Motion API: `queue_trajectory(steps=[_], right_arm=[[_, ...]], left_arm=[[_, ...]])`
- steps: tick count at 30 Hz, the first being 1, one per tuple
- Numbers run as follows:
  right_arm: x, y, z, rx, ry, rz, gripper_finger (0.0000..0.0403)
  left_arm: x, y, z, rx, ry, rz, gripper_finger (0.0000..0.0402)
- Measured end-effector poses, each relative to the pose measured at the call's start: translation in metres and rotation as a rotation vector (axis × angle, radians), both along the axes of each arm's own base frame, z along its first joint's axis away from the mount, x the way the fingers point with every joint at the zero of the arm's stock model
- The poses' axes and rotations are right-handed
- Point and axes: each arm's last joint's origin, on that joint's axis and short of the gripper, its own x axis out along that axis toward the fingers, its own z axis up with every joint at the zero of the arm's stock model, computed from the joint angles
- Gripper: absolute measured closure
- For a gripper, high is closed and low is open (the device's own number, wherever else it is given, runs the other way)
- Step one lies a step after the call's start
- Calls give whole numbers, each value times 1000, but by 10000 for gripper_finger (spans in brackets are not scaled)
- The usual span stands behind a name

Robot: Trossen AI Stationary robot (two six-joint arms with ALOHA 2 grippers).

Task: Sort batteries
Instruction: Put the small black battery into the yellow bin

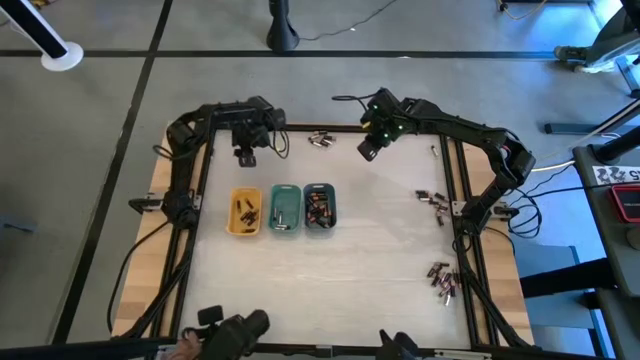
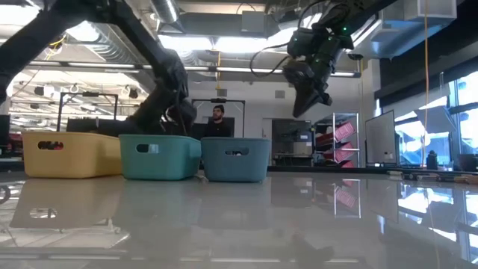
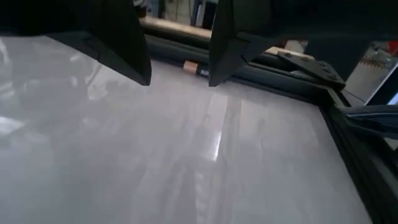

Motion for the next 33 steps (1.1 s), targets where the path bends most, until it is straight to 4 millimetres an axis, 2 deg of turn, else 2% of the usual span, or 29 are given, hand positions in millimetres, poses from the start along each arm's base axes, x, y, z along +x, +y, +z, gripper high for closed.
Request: queue_trajectory(steps=[5, 11, 17, 23, 33], right_arm=[[-3, 2, -2, 22, 31, -2, 400], [-3, 2, -2, 11, 42, -6, 400], [-3, 2, -2, 11, 47, -2, 400], [-3, 1, -2, -6, 41, 17, 400], [-3, 1, -2, -18, 44, 34, 400]], left_arm=[[-12, 5, 0, -63, 62, -58, 249], [-37, 19, -4, -68, 89, 7, 249], [-60, 9, -23, -106, 186, -31, 249], [-60, -2, -38, -91, 226, -108, 249], [-56, -8, -40, -198, 116, -72, 249]])
